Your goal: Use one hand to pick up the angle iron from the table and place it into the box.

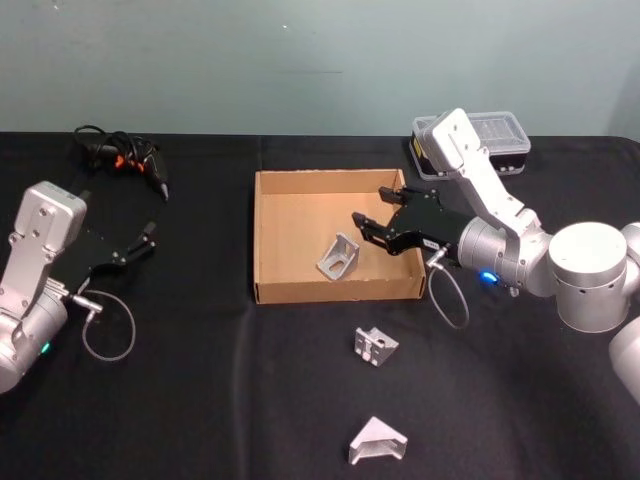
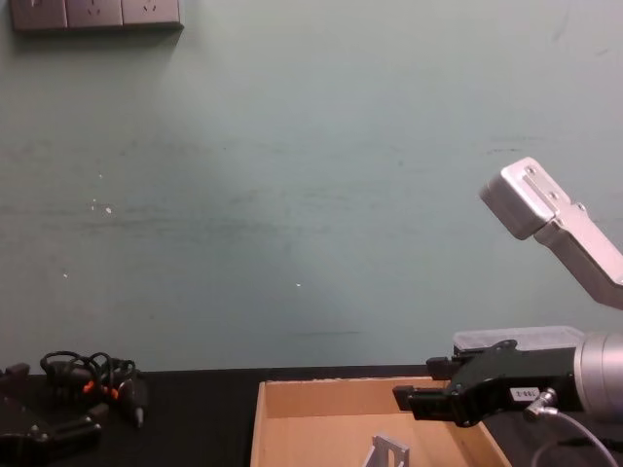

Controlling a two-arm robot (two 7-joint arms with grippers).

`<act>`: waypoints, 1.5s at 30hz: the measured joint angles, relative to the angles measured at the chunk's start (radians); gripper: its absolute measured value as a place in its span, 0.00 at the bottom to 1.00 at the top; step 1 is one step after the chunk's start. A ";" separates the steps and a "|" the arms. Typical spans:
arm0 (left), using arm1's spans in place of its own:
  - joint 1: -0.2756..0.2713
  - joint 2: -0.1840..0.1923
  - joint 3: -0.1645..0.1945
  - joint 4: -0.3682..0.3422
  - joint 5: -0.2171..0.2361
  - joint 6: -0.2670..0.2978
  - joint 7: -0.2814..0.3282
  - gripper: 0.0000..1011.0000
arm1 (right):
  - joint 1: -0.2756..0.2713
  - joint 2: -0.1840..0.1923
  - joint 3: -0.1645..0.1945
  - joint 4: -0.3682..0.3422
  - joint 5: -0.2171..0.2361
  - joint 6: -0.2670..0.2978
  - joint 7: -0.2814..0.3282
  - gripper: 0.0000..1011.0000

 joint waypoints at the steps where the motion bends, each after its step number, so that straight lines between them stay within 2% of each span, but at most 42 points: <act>1: 0.000 0.000 0.000 0.000 0.000 0.000 0.000 0.99 | 0.000 0.000 0.000 0.000 0.000 0.000 0.000 0.59; 8: 0.000 0.000 0.000 0.000 0.000 0.000 0.000 0.99 | -0.001 0.001 0.000 -0.001 0.001 0.000 0.000 0.81; 15: 0.000 0.000 0.000 0.000 0.000 0.000 0.000 0.99 | -0.052 0.029 0.036 -0.077 0.019 0.020 0.002 0.99; 25: 0.000 0.000 0.000 0.000 0.000 0.000 0.000 0.99 | -0.158 0.090 0.079 -0.233 0.055 0.050 0.007 0.99; 28: 0.000 0.000 0.000 0.000 0.000 0.000 0.000 0.99 | -0.202 0.122 0.099 -0.300 0.081 0.059 0.016 0.99; 29: 0.000 0.000 0.000 0.000 0.000 0.000 0.000 0.99 | -0.202 0.122 0.099 -0.300 0.081 0.059 0.016 0.99; 37: 0.000 0.000 0.000 0.000 0.000 0.000 0.000 0.99 | -0.309 0.195 0.137 -0.441 0.130 0.068 0.016 0.99; 45: 0.000 0.000 0.000 0.000 0.000 0.000 0.000 0.99 | -0.365 0.248 0.142 -0.510 0.154 0.089 0.017 0.99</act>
